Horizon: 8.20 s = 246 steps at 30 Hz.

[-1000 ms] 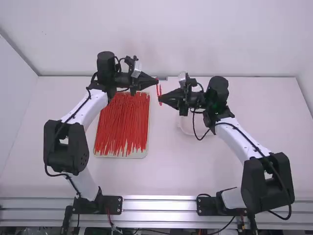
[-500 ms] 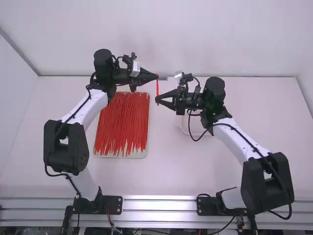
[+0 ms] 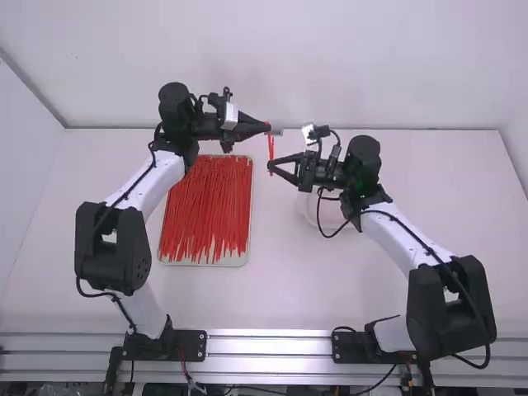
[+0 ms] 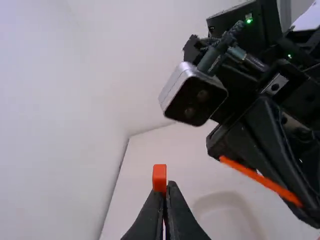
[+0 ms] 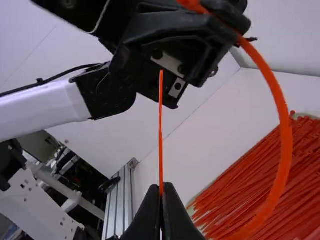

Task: Fasten the cable tie

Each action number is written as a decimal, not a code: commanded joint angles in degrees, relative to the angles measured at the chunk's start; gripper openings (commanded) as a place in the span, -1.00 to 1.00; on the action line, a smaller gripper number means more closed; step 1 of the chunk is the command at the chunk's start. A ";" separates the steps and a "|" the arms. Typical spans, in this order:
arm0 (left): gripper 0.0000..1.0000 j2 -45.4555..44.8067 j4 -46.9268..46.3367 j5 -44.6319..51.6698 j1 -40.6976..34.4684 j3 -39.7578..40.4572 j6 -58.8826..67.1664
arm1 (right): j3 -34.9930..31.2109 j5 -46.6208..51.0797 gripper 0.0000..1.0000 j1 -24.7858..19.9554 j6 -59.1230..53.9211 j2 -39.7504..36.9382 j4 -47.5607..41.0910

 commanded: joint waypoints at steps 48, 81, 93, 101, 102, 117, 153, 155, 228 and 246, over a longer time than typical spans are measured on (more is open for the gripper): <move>-0.96 0.24 -1.73 0.87 -3.26 -0.28 9.68 | -0.09 -1.64 -1.00 -2.12 5.25 0.46 4.68; -0.96 0.24 -2.23 0.96 -3.63 -0.28 9.22 | -0.09 -1.70 -1.00 -2.71 9.40 0.46 4.63; -0.96 0.24 -2.49 -0.44 -3.63 -0.28 8.83 | -0.09 -3.56 -1.00 -2.67 9.29 0.46 3.52; -0.96 0.24 -2.89 1.01 -3.63 -0.28 9.03 | -0.09 -4.00 -1.00 -2.71 11.02 0.46 3.15; -0.96 0.24 -2.93 1.01 -3.63 -0.28 9.03 | -0.09 -3.98 -1.00 -2.64 11.43 0.46 3.17; -0.96 0.24 -7.56 0.46 -3.61 -0.28 14.16 | -0.09 -4.37 -1.00 -2.67 11.85 0.44 3.13; -0.96 0.22 -13.88 4.28 -4.00 -0.28 19.71 | -0.04 -0.52 -1.00 -2.86 15.28 0.44 6.29; -0.96 0.22 -15.85 4.26 -4.00 -0.28 21.62 | -0.04 -0.52 -1.00 -3.28 15.28 0.44 6.25; -0.96 0.22 -30.80 7.02 -6.64 -0.28 28.59 | 0.00 -4.48 -0.12 -9.84 14.19 0.46 6.19; -0.96 0.24 -34.34 2.62 -9.77 -0.28 31.95 | 0.00 -4.90 -0.34 -9.55 16.06 0.46 6.32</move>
